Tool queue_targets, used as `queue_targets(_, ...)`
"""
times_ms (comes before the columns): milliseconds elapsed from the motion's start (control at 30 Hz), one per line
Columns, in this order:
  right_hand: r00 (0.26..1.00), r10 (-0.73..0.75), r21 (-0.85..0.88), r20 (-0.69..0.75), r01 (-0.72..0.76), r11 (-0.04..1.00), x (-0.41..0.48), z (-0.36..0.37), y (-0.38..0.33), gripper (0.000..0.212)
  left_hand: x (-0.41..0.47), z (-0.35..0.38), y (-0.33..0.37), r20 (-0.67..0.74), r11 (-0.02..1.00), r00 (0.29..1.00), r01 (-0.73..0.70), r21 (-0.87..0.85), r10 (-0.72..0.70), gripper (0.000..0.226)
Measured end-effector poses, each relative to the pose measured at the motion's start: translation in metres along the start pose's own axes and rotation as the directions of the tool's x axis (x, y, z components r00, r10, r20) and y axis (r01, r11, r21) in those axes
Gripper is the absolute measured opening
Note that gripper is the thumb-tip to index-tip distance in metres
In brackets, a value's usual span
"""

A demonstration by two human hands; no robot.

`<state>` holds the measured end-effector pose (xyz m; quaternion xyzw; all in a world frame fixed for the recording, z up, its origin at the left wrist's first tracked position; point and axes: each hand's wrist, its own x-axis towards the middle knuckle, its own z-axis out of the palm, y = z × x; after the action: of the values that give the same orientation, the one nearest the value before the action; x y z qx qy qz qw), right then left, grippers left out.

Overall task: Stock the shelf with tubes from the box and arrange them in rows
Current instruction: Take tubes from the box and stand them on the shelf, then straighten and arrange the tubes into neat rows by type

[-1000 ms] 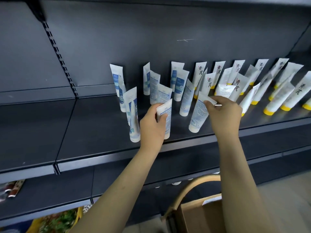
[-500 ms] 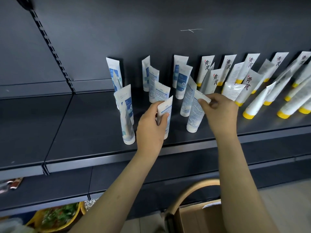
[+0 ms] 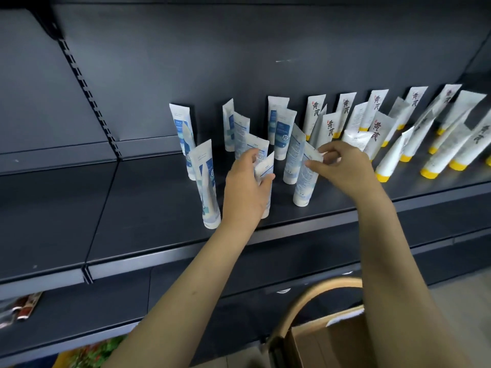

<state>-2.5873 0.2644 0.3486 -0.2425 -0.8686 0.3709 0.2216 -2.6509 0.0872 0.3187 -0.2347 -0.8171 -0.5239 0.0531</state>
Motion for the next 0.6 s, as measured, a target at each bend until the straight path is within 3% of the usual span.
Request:
queue_targets(133, 0.988, 0.038, -0.169, 0.152, -0.012, 0.986, -0.008, -0.034, -0.032, 0.044, 0.014, -0.026, 0.026, 0.141, 0.958, 0.98, -0.173, 0.229, 0.143, 0.059)
queue_targets(267, 0.92, 0.205, -0.445, 0.333, -0.039, 0.895, -0.028, -0.066, -0.078, 0.054, 0.027, -0.05, 0.057, 0.315, 0.88, 0.921, -0.336, 0.336, 0.231, 0.052)
queue_targets(400, 0.898, 0.281, -0.567, 0.339, -0.044, 0.823, -0.053, -0.088, -0.105, 0.055, 0.027, -0.065, 0.081, 0.501, 0.822, 0.826, -0.461, 0.335, 0.258, 0.05)
queue_targets(600, 0.89, 0.274, -0.495, 0.366, -0.063, 0.867, -0.104, -0.122, -0.11, 0.041, 0.012, -0.078, 0.114, 0.727, 0.872, 0.656, -0.459, 0.17, 0.203, 0.06)
